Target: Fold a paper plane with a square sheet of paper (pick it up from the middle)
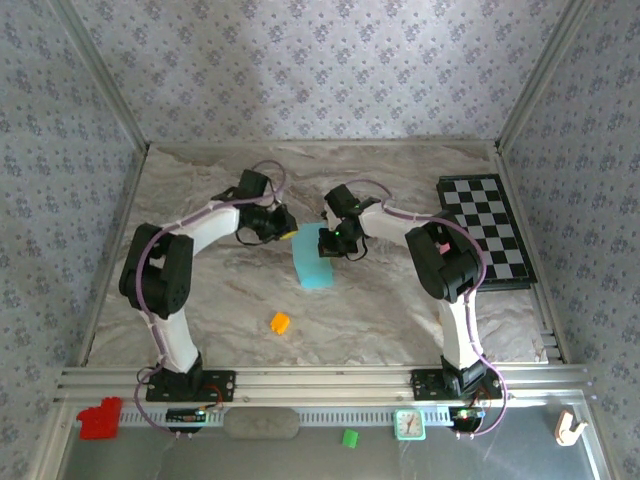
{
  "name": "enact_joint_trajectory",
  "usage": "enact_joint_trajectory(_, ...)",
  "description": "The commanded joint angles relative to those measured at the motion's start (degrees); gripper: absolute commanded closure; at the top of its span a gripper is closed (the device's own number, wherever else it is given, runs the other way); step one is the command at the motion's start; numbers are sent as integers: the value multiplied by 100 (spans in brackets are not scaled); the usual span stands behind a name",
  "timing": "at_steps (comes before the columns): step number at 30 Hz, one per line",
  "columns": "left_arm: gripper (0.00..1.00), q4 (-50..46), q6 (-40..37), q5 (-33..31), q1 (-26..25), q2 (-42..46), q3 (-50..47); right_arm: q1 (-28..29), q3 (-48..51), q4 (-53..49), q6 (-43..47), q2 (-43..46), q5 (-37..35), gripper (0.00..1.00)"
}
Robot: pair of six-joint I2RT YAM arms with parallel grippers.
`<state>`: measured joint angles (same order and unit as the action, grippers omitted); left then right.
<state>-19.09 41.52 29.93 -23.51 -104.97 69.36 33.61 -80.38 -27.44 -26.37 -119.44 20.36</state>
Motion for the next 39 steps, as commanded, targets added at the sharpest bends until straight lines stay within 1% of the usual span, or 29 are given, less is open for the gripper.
enact_joint_trajectory(1, 87, 60, 469, 349, -169, -104, -338, -65, 539, -887, -158, -651, -842, 96)
enact_joint_trajectory(5, 88, -52, 393, 397, -424, -390, -321, -66, 567, -870, -167, -649, -832, 96)
enact_joint_trajectory(8, 89, -247, 214, 281, -434, -519, -279, -61, 585, -872, -171, -651, -844, 96)
enact_joint_trajectory(12, 89, -656, -221, 118, -414, -635, -293, -62, 602, -859, -184, -658, -876, 96)
enact_joint_trajectory(16, 91, -846, -607, 169, -181, -727, -501, -69, 619, -868, -160, -677, -920, 96)
enact_joint_trajectory(18, 91, -982, -786, 81, -77, -669, -599, -71, 625, -868, -158, -686, -933, 96)
enact_joint_trajectory(22, 92, -1521, -1241, -269, 128, -380, -726, -69, 604, -884, -158, -712, -955, 96)
enact_joint_trajectory(24, 92, -1572, -1310, -210, 192, -156, -773, -82, 594, -885, -153, -721, -964, 96)
enact_joint_trajectory(25, 92, -1493, -1302, -9, 190, -33, -788, -81, 577, -903, -145, -721, -964, 96)
enact_joint_trajectory(28, 91, -828, -923, 714, 81, 257, -831, -82, 545, -929, -124, -721, -972, 96)
enact_joint_trajectory(29, 91, -654, -795, 799, 13, 311, -798, -85, 534, -930, -123, -721, -964, 96)
enact_joint_trajectory(35, 91, -231, -304, 650, -304, 127, -486, -106, 541, -908, -158, -713, -929, 96)
enact_joint_trajectory(39, 91, -286, -265, 641, -494, -256, -267, -111, 550, -895, -149, -730, -920, 96)
